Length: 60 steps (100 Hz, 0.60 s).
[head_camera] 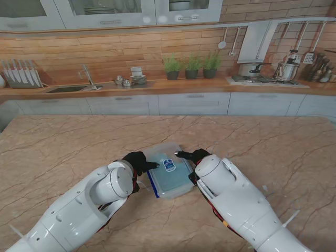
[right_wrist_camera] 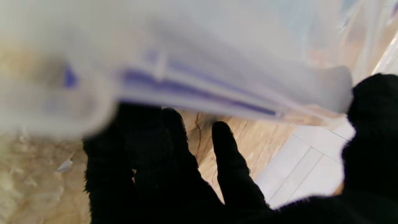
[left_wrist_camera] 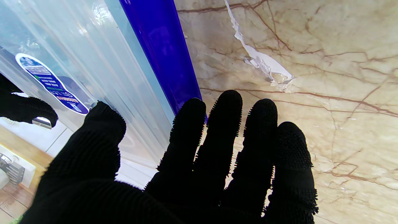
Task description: Fold the bubble film and place it into the plastic crate
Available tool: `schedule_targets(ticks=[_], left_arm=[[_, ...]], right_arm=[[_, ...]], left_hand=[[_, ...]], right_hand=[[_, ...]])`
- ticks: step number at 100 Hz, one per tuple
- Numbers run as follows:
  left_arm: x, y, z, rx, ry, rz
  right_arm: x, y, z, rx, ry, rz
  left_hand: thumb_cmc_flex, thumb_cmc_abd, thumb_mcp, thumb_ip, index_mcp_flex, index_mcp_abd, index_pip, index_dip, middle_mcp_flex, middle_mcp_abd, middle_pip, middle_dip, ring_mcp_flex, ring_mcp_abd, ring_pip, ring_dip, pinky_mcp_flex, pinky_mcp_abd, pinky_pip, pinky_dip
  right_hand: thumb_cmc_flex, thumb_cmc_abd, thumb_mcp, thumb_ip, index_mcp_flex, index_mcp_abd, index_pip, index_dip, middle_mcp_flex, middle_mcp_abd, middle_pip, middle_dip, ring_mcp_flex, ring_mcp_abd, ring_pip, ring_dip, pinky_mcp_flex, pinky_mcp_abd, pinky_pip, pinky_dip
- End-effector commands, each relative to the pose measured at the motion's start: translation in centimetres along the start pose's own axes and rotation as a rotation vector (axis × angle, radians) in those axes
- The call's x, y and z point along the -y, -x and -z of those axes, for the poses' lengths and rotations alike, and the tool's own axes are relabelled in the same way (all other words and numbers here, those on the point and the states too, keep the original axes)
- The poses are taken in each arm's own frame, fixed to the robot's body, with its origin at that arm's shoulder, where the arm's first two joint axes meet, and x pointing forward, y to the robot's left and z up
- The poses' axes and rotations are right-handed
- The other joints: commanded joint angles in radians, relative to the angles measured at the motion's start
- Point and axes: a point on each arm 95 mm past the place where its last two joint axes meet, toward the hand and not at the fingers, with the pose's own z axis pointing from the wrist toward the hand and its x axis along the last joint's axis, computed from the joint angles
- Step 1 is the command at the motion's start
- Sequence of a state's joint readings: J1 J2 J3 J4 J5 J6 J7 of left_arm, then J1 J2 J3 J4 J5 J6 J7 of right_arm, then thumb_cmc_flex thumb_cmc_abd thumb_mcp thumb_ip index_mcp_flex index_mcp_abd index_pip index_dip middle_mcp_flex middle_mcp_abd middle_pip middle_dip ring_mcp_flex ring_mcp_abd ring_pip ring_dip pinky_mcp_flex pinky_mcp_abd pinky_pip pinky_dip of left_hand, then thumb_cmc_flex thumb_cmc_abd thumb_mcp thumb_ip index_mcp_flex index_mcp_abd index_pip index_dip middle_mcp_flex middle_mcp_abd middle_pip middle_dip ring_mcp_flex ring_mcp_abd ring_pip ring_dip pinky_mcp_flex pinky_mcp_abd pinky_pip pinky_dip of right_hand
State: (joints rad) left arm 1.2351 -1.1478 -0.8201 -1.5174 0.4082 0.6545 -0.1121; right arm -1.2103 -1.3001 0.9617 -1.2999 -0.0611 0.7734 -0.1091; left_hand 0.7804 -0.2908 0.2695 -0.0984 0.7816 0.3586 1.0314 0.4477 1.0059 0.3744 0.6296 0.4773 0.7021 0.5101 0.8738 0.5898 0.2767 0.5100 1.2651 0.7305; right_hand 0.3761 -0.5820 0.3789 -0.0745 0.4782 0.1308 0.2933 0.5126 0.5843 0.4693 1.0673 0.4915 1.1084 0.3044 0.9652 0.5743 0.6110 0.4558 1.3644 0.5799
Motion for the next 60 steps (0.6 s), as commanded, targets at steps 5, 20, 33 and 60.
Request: schedule_targets(ticks=[5, 20, 33, 60], left_arm=[[-2.19, 1.09, -0.12, 0.033, 0.057, -0.001], [-2.23, 1.12, -0.16, 0.034, 0.059, 0.002], [-2.23, 1.17, -0.16, 0.036, 0.058, 0.001], [-2.35, 1.22, -0.04, 0.026, 0.06, 0.016]], right_arm=[[0.29, 0.79, -0.25, 0.014, 0.002, -0.015], [0.16, 0.81, -0.26, 0.014, 0.008, -0.04], [0.14, 0.77, -0.34, 0.003, 0.03, -0.048], [0.11, 0.77, -0.28, -0.136, 0.062, 0.103]], left_hand=[[0.114, -0.11, 0.09, 0.031, -0.018, -0.103, -0.011, -0.008, 0.004, -0.015, 0.011, -0.006, 0.006, 0.001, -0.006, -0.007, -0.022, -0.028, 0.021, 0.002], [0.114, -0.098, 0.085, 0.032, -0.016, -0.103, -0.014, -0.008, 0.002, -0.015, 0.01, -0.007, 0.005, 0.001, -0.006, -0.007, -0.024, -0.028, 0.02, 0.001], [0.113, -0.094, 0.079, 0.033, -0.016, -0.102, -0.017, -0.009, 0.001, -0.014, 0.01, -0.007, 0.004, 0.002, -0.006, -0.007, -0.025, -0.028, 0.02, 0.001], [0.109, -0.065, 0.066, 0.036, -0.011, -0.098, -0.02, -0.007, 0.003, -0.013, 0.01, -0.007, 0.003, 0.004, -0.005, -0.006, -0.027, -0.029, 0.021, 0.001]], right_hand=[[0.157, 0.068, 0.214, 0.049, 0.098, 0.018, 0.08, -0.006, 0.006, 0.039, 0.045, 0.034, 0.2, -0.256, 0.688, 0.039, 0.045, -0.223, 0.216, 0.021], [0.167, 0.079, 0.275, 0.042, 0.287, 0.005, 0.169, 0.005, 0.027, 0.047, 0.092, 0.087, 0.197, -0.26, 0.689, 0.037, 0.036, -0.228, 0.211, 0.011], [0.188, 0.101, 0.309, 0.037, 0.394, 0.023, 0.196, 0.011, 0.06, 0.049, 0.105, 0.108, 0.165, -0.23, 0.676, 0.037, -0.012, -0.214, 0.189, 0.004], [0.208, 0.167, 0.255, 0.013, 0.464, -0.041, 0.343, -0.004, 0.171, 0.035, 0.066, 0.085, 0.09, -0.103, 0.589, 0.06, -0.072, -0.165, 0.149, 0.036]])
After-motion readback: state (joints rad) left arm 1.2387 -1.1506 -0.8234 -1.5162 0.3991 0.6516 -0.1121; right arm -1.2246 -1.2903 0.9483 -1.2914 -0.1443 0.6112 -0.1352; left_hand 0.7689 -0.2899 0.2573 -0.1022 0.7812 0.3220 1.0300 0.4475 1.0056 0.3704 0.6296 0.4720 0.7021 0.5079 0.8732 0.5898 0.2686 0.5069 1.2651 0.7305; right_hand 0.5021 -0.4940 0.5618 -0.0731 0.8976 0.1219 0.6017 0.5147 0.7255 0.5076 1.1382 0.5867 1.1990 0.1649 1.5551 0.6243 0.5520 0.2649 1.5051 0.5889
